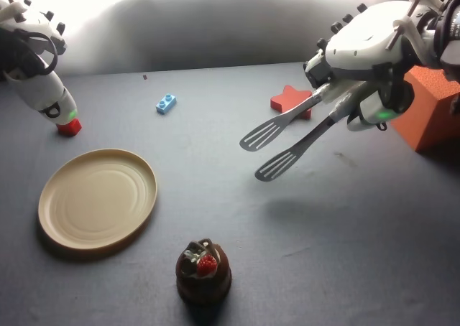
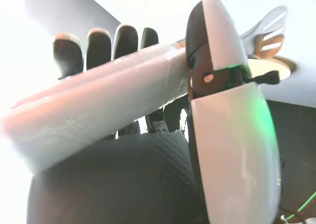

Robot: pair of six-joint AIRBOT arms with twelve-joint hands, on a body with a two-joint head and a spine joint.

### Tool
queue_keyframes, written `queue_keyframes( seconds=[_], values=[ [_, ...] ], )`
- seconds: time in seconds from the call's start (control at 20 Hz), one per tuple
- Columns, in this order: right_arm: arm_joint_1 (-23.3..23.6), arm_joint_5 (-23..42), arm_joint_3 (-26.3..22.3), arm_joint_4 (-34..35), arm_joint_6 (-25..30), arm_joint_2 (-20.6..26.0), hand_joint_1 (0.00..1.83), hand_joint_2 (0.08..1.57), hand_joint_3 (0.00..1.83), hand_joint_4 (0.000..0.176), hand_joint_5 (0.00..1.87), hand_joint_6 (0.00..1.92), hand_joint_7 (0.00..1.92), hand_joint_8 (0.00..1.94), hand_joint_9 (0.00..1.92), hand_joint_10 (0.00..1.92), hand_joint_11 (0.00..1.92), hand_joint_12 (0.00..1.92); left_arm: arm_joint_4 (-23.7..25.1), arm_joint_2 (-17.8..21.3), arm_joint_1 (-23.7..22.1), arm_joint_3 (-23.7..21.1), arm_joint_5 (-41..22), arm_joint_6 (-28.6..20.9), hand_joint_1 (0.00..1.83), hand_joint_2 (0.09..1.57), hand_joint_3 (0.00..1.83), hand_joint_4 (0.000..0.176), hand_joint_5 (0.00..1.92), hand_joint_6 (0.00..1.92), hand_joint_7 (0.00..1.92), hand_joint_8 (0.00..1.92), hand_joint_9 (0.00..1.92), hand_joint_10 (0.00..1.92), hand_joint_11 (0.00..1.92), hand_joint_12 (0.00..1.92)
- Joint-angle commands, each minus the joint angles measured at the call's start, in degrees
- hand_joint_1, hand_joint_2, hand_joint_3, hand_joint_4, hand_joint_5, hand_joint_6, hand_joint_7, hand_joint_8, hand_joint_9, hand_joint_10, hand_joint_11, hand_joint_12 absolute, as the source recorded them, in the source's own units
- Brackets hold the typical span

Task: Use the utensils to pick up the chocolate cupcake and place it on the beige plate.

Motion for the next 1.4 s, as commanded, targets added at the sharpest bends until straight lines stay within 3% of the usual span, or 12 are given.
queue_keyframes(
  seconds=[0.0, 0.05, 0.1, 0.15, 0.45, 0.85, 0.9, 0.95, 1.05, 1.1, 1.2, 1.35],
  values=[
    [1.4, 5.3, 0.0, -0.9, -0.1, 0.6, 1.02, 1.18, 0.0, 0.0, 0.42, 1.13, 0.41, 1.44, 0.39, 1.75, 0.48, 1.92, 3.6, 0.4, -0.5, 0.0, -1.5, 0.6, 0.34, 1.12, 0.0, 0.0, 0.03, 0.0, 0.02, 0.0, 0.0, 0.0, 0.0, 0.0],
    [1.5, 5.4, 0.0, -0.8, -0.1, 0.7, 0.97, 1.19, 0.0, 0.0, 0.43, 1.11, 0.39, 1.47, 0.36, 1.77, 0.47, 1.92, 3.6, 0.4, -0.5, 0.0, -1.5, 0.6, 0.33, 1.13, 0.0, 0.0, 0.02, 0.0, 0.01, 0.0, 0.0, 0.0, 0.0, 0.0],
    [1.6, 5.6, 0.0, -0.8, -0.1, 0.8, 1.01, 1.27, 0.0, 0.0, 0.61, 1.4, 0.41, 1.51, 0.38, 1.81, 0.51, 1.92, 3.6, 0.4, -0.5, -0.1, -1.5, 0.6, 0.33, 1.13, 0.0, 0.0, 0.02, 0.0, 0.01, 0.0, 0.01, 0.0, 0.0, 0.0],
    [1.6, 5.8, -0.1, -0.8, -0.1, 0.8, 1.02, 1.28, 0.0, 0.0, 0.66, 1.44, 0.43, 1.49, 0.4, 1.79, 0.53, 1.92, 3.6, 0.4, -0.5, -0.1, -1.5, 0.6, 0.36, 1.12, 0.0, 0.0, 0.03, 0.0, 0.01, 0.0, 0.01, 0.0, 0.0, 0.0],
    [1.8, 9.9, -3.3, -0.9, -0.4, 2.6, 1.04, 1.26, 0.0, 0.0, 0.7, 1.4, 0.44, 1.58, 0.41, 1.87, 0.54, 1.92, 3.6, 0.3, -0.5, 0.0, -1.5, 0.6, 0.31, 1.14, 0.0, 0.0, 0.0, 0.0, 0.0, 0.0, 0.01, 0.0, 0.0, 0.0],
    [4.9, 7.7, -12.1, -0.9, -3.9, 5.9, 0.99, 1.31, 0.0, 0.0, 0.62, 1.52, 0.44, 1.4, 0.36, 1.72, 0.45, 1.92, 3.6, 0.3, -0.5, 0.1, -1.5, 0.7, 0.31, 1.13, 0.0, 0.0, 0.02, 0.01, 0.01, 0.0, 0.02, 0.01, 0.0, 0.0],
    [5.3, 7.5, -13.3, -0.9, -3.9, 6.3, 1.0, 1.3, 0.0, 0.0, 0.63, 1.5, 0.44, 1.37, 0.37, 1.69, 0.47, 1.92, 3.6, 0.3, -0.5, 0.1, -1.5, 0.7, 0.29, 1.14, 0.0, 0.0, 0.01, 0.0, 0.01, 0.0, 0.01, 0.0, 0.0, 0.0],
    [5.6, 7.0, -14.1, -0.9, -3.9, 6.5, 0.97, 1.22, 0.0, 0.0, 0.47, 1.17, 0.44, 1.34, 0.35, 1.67, 0.46, 1.92, 3.6, 0.3, -0.5, 0.1, -1.5, 0.7, 0.29, 1.14, 0.0, 0.0, 0.01, 0.0, 0.01, 0.0, 0.01, 0.0, 0.01, 0.0],
    [6.1, 6.5, -15.4, -0.9, -3.8, 6.8, 0.97, 1.19, 0.0, 0.0, 0.45, 1.01, 0.43, 1.33, 0.36, 1.67, 0.47, 1.92, 3.6, 0.3, -0.5, 0.1, -1.5, 0.7, 0.29, 1.14, 0.0, 0.0, 0.01, 0.0, 0.0, 0.0, 0.0, 0.0, 0.0, 0.0],
    [6.3, 6.3, -16.0, -0.9, -3.8, 6.9, 0.97, 1.18, 0.0, 0.0, 0.44, 1.06, 0.41, 1.39, 0.34, 1.71, 0.46, 1.92, 3.6, 0.3, -0.5, 0.0, -1.5, 0.7, 0.28, 1.15, 0.0, 0.0, 0.0, 0.0, 0.0, 0.0, 0.0, 0.0, 0.0, 0.0],
    [6.7, 6.3, -17.4, -0.9, -3.8, 7.1, 1.03, 1.27, 0.01, 0.0, 0.66, 1.43, 0.49, 1.38, 0.44, 1.7, 0.54, 1.92, 3.6, 0.3, -0.4, 0.0, -1.5, 0.8, 0.3, 1.14, 0.0, 0.0, 0.0, 0.0, 0.0, 0.0, 0.01, 0.0, 0.0, 0.0],
    [7.0, 6.1, -19.8, -0.9, -4.2, 7.4, 0.98, 1.31, 0.0, 0.0, 0.62, 1.51, 0.51, 1.33, 0.44, 1.64, 0.55, 1.92, 3.6, 0.2, -0.5, 0.1, -1.5, 0.8, 0.28, 1.14, 0.0, 0.0, 0.0, 0.0, 0.0, 0.0, 0.0, 0.0, 0.0, 0.0]
  ],
)
